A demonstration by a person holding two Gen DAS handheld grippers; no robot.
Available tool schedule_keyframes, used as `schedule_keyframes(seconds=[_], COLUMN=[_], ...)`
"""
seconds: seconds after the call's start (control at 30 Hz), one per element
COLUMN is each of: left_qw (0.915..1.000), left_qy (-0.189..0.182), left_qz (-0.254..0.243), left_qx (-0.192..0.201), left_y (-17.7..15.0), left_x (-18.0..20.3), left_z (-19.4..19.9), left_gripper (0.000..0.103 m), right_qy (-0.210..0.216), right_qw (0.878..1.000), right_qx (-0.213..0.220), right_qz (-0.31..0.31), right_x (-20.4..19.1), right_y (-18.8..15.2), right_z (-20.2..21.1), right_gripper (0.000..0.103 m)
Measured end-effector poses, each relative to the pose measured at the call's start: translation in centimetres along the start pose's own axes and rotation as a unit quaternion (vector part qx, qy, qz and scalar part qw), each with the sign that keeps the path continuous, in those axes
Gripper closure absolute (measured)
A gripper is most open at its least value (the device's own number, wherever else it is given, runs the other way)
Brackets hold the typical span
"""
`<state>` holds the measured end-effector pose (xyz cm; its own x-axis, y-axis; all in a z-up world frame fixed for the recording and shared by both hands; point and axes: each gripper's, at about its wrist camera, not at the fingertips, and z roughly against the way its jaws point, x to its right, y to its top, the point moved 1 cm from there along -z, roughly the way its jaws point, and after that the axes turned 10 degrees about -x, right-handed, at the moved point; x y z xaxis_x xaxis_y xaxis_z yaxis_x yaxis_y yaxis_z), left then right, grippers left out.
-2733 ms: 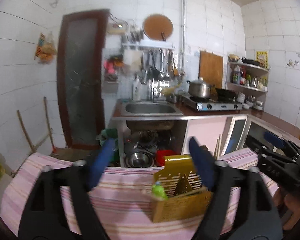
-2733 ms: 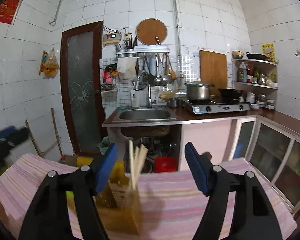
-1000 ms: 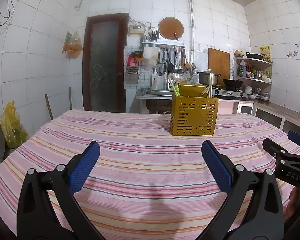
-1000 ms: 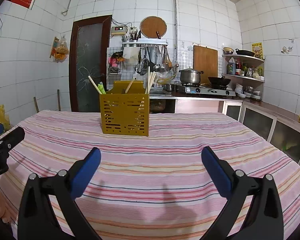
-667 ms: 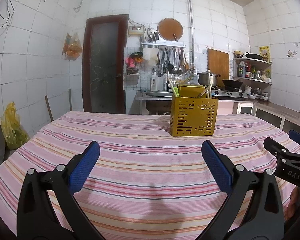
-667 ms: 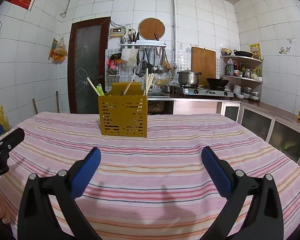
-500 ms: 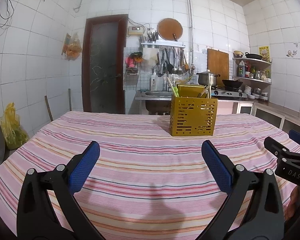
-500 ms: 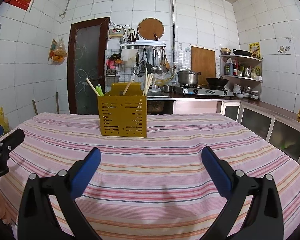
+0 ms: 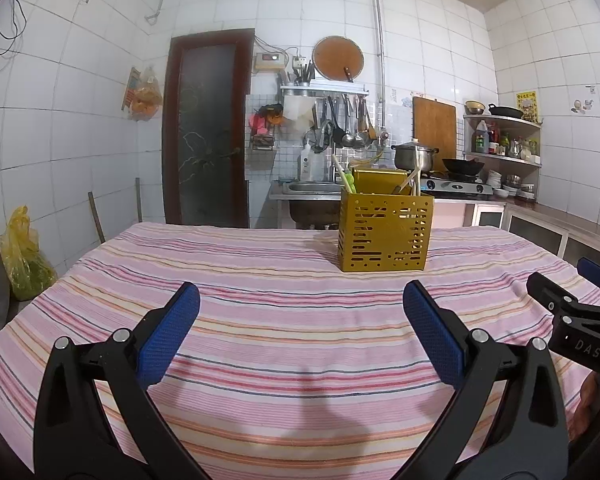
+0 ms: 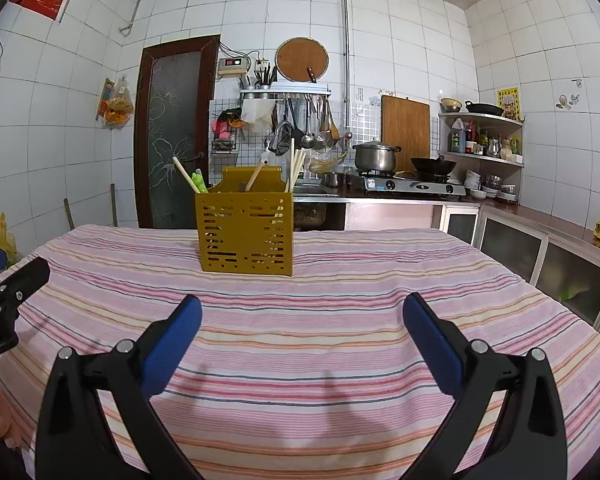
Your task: Organize utensils
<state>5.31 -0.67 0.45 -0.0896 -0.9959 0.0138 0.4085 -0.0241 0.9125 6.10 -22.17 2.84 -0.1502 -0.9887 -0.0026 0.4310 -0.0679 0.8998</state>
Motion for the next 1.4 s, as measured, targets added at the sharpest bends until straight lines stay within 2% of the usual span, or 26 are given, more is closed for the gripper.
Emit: schedule_keyframes(seconds=[1.4], left_qw=[1.0000], left_qy=[-0.002], left_qz=[-0.001], left_qx=[0.001], left_y=[-0.19], left_x=[0.23], left_z=[0.05], left_gripper=[0.005], right_qy=[-0.001], right_qw=[1.000], right_qx=[0.001], right_qz=[-0.001], right_x=[0.52], right_y=[0.16], right_z=[0.04], right_gripper=[0.005])
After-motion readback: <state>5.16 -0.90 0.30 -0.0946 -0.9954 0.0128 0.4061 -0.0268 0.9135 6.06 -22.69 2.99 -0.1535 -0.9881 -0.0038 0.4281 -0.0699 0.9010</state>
